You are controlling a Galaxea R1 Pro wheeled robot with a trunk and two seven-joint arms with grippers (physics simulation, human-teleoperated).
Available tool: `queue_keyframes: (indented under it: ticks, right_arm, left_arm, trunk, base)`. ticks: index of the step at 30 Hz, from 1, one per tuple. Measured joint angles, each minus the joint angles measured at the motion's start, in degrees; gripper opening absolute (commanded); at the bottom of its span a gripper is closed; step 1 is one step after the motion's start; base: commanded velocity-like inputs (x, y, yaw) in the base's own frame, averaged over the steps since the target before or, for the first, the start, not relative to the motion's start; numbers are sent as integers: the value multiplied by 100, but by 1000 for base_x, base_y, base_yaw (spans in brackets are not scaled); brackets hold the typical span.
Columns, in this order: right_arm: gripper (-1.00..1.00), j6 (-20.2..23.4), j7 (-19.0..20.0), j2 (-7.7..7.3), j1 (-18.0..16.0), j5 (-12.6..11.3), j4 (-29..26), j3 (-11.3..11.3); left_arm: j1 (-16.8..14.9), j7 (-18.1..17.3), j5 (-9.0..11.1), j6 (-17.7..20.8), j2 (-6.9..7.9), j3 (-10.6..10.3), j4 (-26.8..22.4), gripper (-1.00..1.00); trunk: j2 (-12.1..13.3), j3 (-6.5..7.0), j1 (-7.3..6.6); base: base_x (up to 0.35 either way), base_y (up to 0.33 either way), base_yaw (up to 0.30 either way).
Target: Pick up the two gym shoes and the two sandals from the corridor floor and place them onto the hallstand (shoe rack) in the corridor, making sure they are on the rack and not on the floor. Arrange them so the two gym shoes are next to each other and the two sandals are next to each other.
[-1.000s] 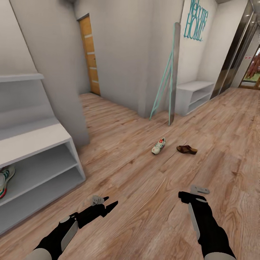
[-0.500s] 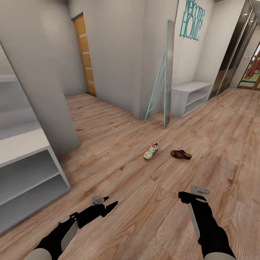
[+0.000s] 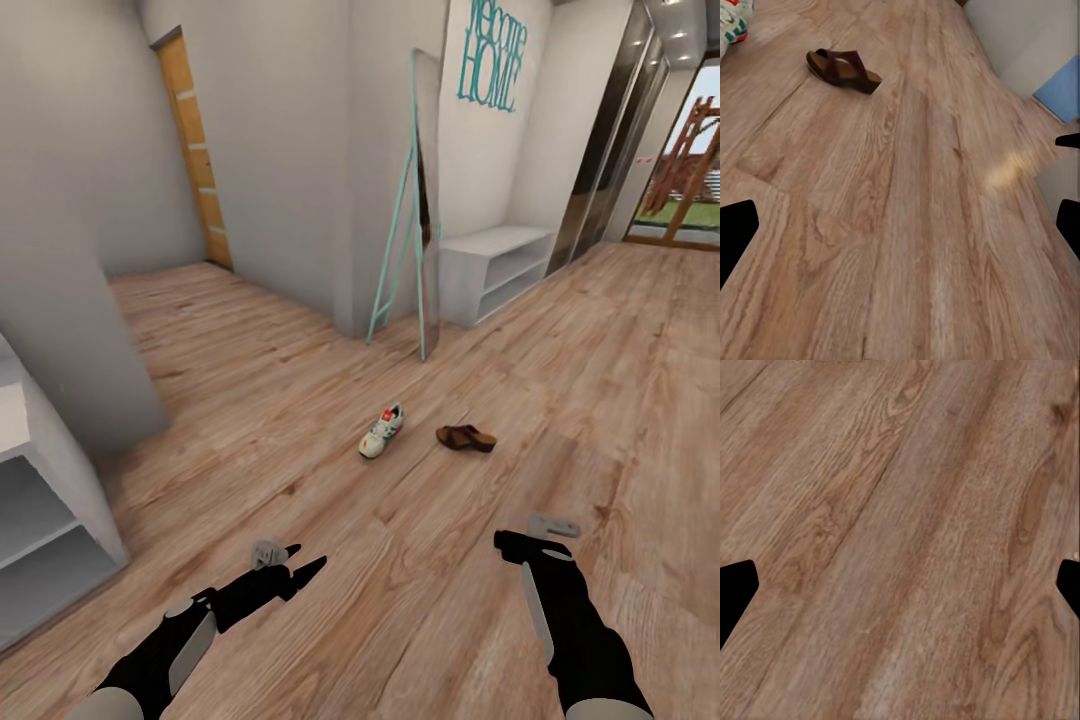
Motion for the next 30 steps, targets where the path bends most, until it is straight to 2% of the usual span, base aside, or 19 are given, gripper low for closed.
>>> queue_keyframes:
  ticks: [30]
  right_arm:
    - [100,2,2,0,0,0,4,3]
  left_arm:
    - [0,5,8,7,8,10,0,100]
  trunk:
    - [0,0,0]
  base:
    - [280,-271,-272]
